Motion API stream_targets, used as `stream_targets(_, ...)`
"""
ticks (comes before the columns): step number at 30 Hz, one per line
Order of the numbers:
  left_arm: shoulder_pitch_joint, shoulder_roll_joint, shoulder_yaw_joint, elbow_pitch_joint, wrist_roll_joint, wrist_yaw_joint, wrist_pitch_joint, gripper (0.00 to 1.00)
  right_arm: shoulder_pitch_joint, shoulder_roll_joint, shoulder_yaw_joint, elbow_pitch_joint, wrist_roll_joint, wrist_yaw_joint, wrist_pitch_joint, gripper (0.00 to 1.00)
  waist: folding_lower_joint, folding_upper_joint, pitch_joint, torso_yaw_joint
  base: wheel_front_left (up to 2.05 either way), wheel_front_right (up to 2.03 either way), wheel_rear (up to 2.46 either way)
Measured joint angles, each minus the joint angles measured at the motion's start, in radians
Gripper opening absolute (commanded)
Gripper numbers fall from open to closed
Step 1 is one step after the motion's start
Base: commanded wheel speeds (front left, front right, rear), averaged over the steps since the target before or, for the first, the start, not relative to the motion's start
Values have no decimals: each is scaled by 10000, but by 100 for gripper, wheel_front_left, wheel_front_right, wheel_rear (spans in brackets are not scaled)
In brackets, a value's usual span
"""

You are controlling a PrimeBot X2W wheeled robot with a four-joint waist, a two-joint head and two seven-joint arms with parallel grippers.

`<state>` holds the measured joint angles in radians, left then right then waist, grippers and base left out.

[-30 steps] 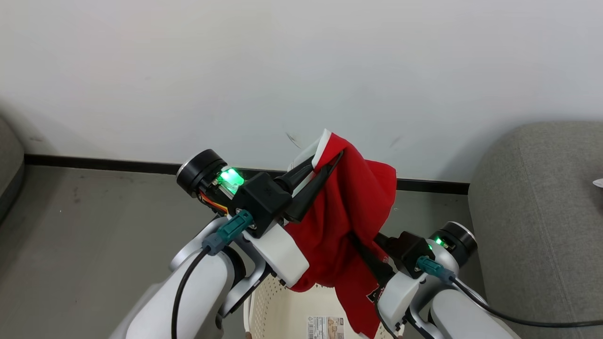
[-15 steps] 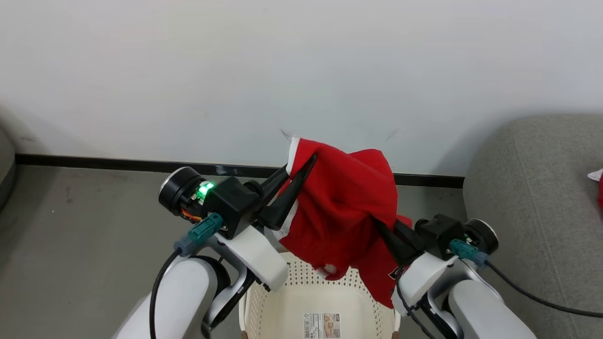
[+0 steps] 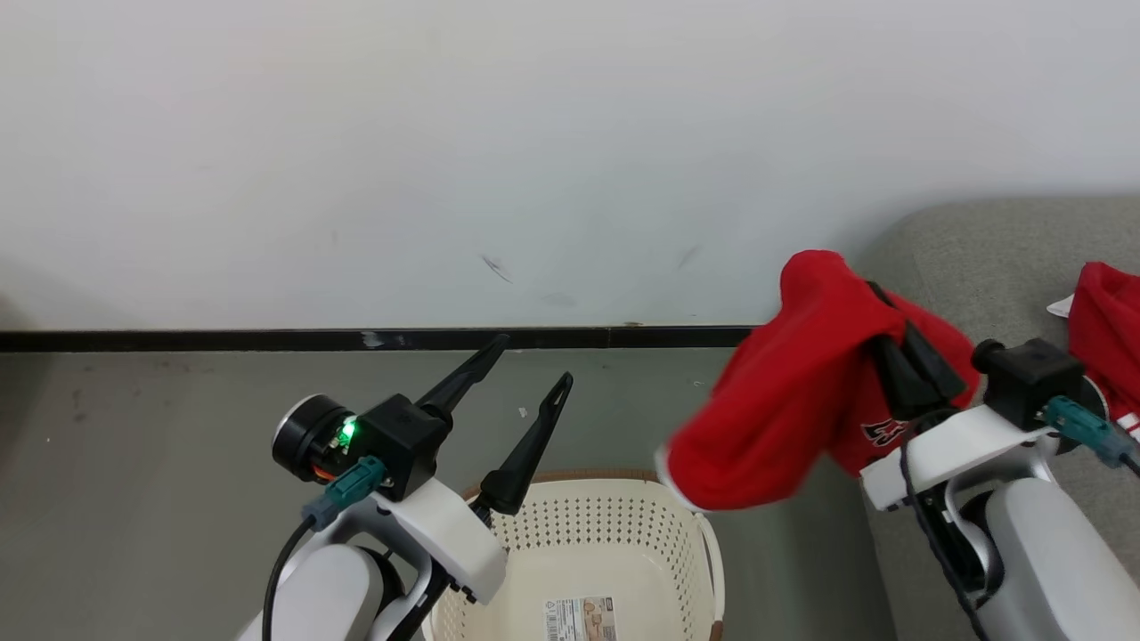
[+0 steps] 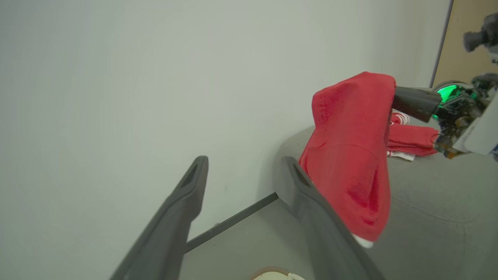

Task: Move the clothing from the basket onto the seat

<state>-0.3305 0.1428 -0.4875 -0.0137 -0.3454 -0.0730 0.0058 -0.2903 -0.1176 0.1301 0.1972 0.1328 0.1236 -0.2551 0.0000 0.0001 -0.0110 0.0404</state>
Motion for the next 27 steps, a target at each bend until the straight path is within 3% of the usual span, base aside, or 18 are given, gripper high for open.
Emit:
stream_targets(8,482,-130,-184,211,-318,-48,-525,100,671,-426,-1012,-454,-17,0,0,0,0,0,-103,-493,0,0,0)
stream_targets(27,1174,-476,-1601,525,-418,-364,-1315,100,2847,-422,-3147,-1597,-111,0,0,0,0,0,-266,-1969,0,0,0)
